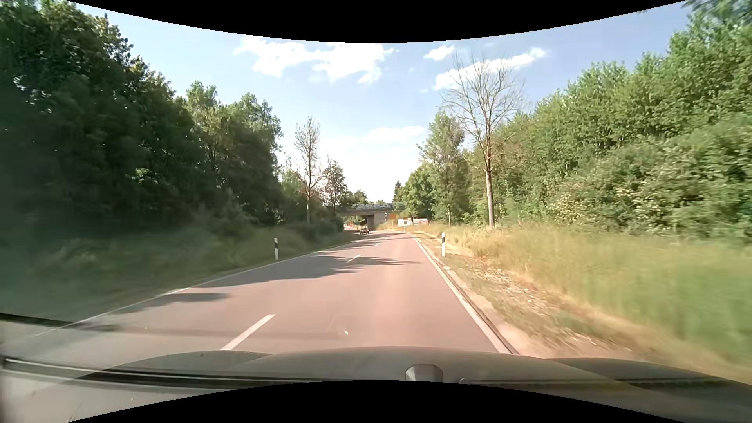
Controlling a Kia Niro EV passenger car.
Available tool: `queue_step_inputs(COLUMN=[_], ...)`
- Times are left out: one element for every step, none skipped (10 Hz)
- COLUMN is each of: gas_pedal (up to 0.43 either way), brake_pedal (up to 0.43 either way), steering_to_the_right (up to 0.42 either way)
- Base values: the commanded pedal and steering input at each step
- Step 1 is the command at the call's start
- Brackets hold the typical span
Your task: Follow the waypoints while adhering to traffic rules and regulations
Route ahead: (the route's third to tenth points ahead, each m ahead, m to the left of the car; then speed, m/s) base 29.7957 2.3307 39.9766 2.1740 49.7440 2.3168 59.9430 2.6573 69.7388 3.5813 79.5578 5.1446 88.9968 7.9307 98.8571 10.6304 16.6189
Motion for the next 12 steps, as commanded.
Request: queue_step_inputs(gas_pedal=[0.0, 0.0, 0.0, 0.0, 0.0, 0.0, 0.0, 0.0, 0.0, 0.0, 0.0, 0.0], brake_pedal=[0.165, 0.171, 0.171, 0.171, 0.171, 0.171, 0.171, 0.171, 0.171, 0.177, 0.177, 0.183], steering_to_the_right=[0.006, 0.005, 0.005, 0.005, 0.004, 0.004, 0.003, 0.003, 0.003, 0.003, 0.002, 0.0])
